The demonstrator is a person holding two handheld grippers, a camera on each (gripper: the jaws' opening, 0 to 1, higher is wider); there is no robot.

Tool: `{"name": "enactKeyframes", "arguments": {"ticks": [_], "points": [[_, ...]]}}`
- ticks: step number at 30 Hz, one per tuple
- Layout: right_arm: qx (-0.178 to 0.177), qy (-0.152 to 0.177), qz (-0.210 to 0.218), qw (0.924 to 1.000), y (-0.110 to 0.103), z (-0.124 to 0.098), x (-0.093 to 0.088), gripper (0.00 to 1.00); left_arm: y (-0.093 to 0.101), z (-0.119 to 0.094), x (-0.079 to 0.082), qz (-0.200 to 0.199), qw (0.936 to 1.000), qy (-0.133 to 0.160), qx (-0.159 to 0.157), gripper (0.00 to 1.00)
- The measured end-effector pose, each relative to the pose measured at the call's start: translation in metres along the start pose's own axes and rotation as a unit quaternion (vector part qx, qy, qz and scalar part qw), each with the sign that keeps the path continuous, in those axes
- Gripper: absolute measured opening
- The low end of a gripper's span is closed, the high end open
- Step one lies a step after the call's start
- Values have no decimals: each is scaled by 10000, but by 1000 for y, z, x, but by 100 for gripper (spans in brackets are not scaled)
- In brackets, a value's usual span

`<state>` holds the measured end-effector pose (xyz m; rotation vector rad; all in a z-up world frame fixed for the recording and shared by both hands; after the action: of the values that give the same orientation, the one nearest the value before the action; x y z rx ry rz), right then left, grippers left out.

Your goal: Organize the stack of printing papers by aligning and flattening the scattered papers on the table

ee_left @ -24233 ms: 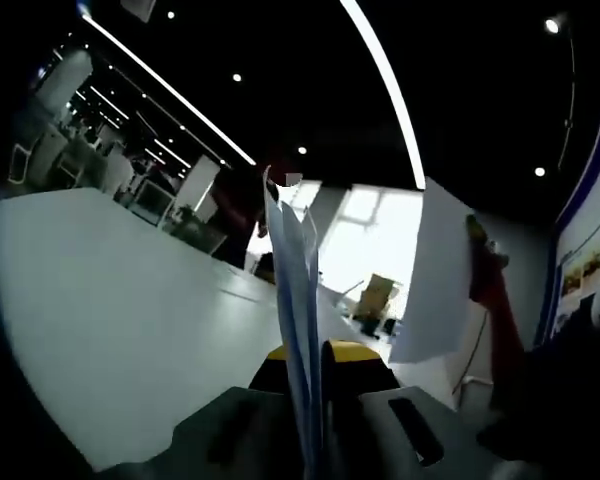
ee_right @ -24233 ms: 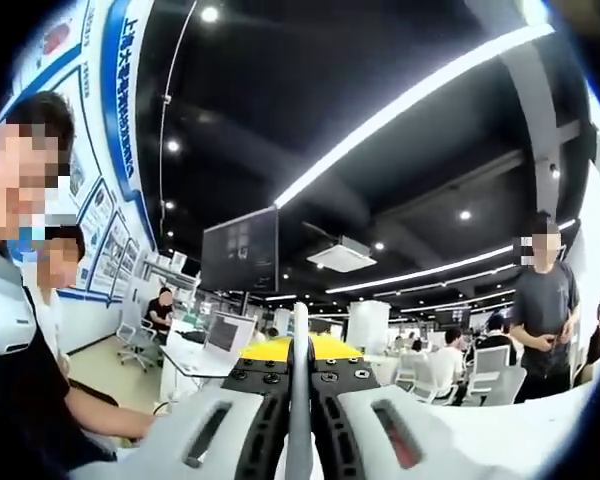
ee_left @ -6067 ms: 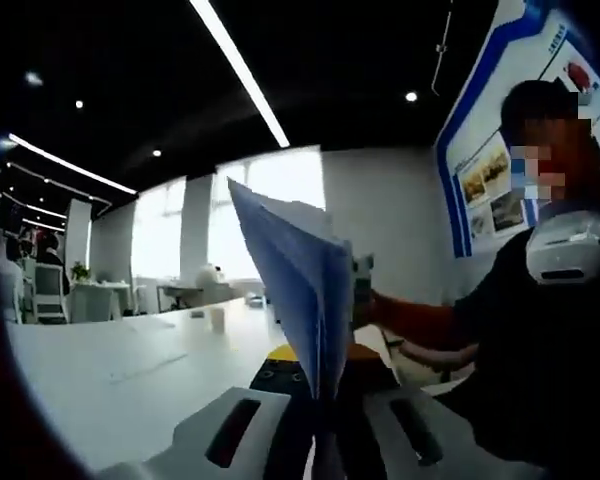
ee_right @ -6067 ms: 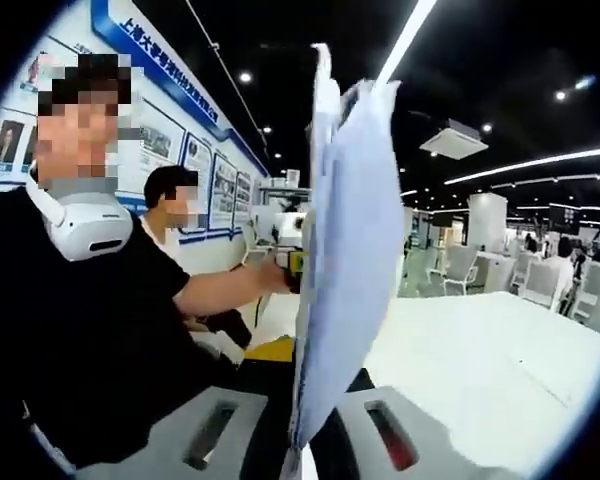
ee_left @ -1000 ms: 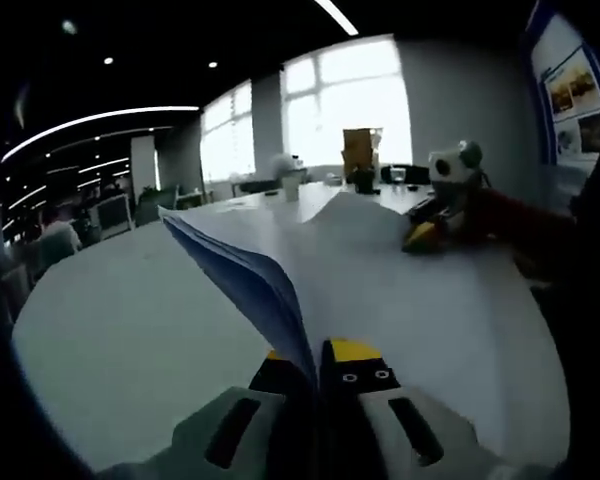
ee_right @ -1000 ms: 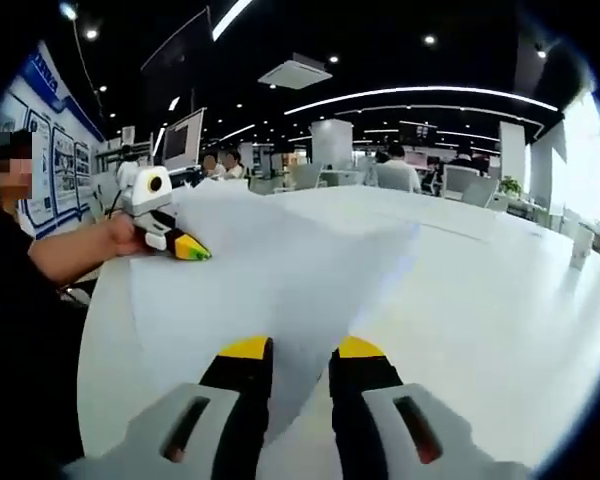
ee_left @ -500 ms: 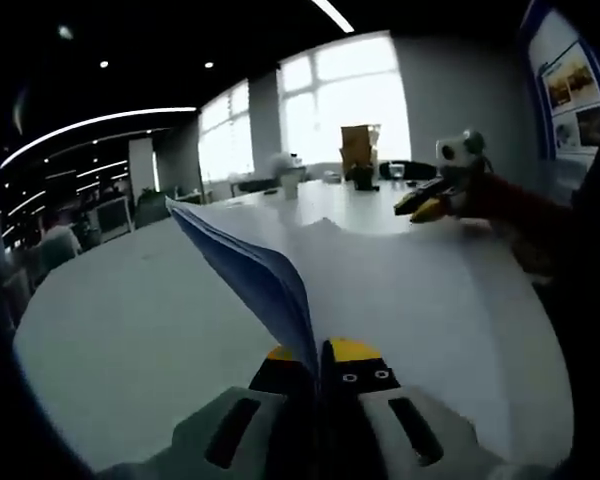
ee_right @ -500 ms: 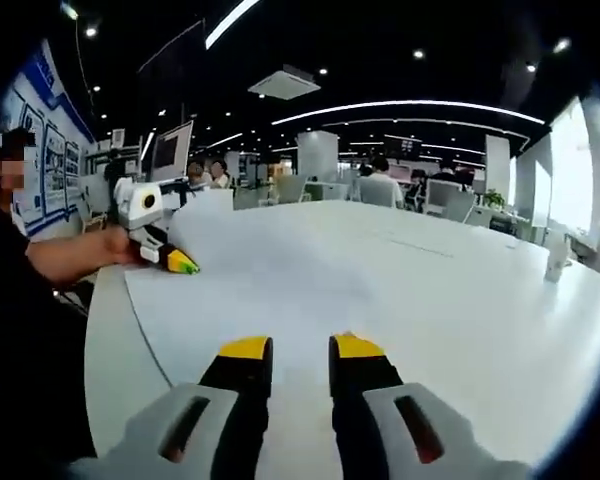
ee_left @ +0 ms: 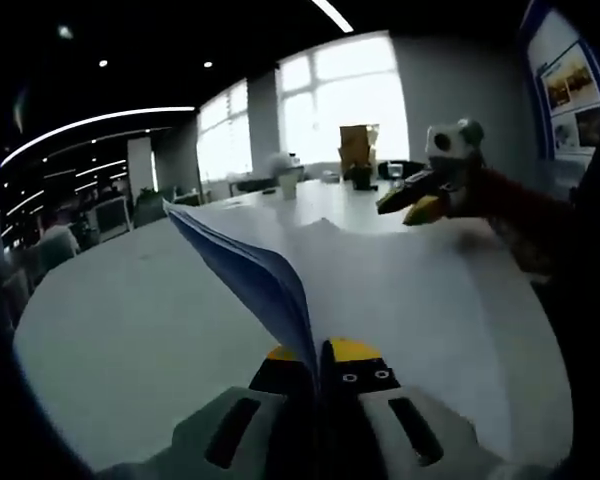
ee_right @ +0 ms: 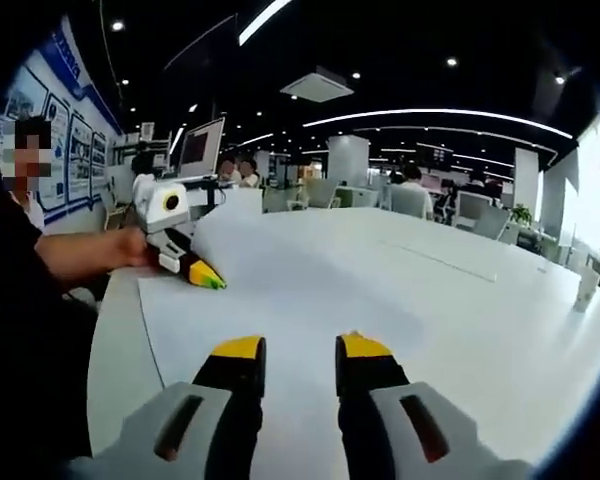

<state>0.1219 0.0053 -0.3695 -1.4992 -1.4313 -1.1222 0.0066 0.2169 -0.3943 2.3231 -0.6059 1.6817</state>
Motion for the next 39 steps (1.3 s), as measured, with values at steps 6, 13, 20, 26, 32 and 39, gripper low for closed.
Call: {"name": "enactKeyframes", "arguments": {"ticks": [6, 13, 20, 26, 32, 39], "points": [[10, -263, -128, 9996, 3, 7, -10, 27, -4, 3, 0, 4, 10000, -19, -10, 6], [115, -346, -216, 9991, 10, 13, -7, 28, -6, 6, 0, 5, 9995, -13, -329, 7], [208, -308, -187, 9991, 10, 20, -8, 29, -7, 7, 1, -21, 9993, -10, -380, 7], [123, -373, -70, 9992, 14, 21, -12, 29, -8, 7, 1, -21, 9993, -4, -379, 7], [46, -375, 30, 9993, 15, 21, -19, 29, -8, 7, 1, -4, 9993, 0, -378, 7], [31, -342, 208, 9992, 12, 22, -24, 27, -9, 6, 1, 55, 9995, 21, -315, 8]]}}
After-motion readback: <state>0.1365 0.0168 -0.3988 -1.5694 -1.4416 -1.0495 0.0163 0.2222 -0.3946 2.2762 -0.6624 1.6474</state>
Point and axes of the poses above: the point that each gripper's makers call its tool centre point, and the gripper's own axes: z roughly forward along the fingers, y roughly to its right, x roughly out of its top, the point moved 6 cm from there along -z, roughly backward along the fingers
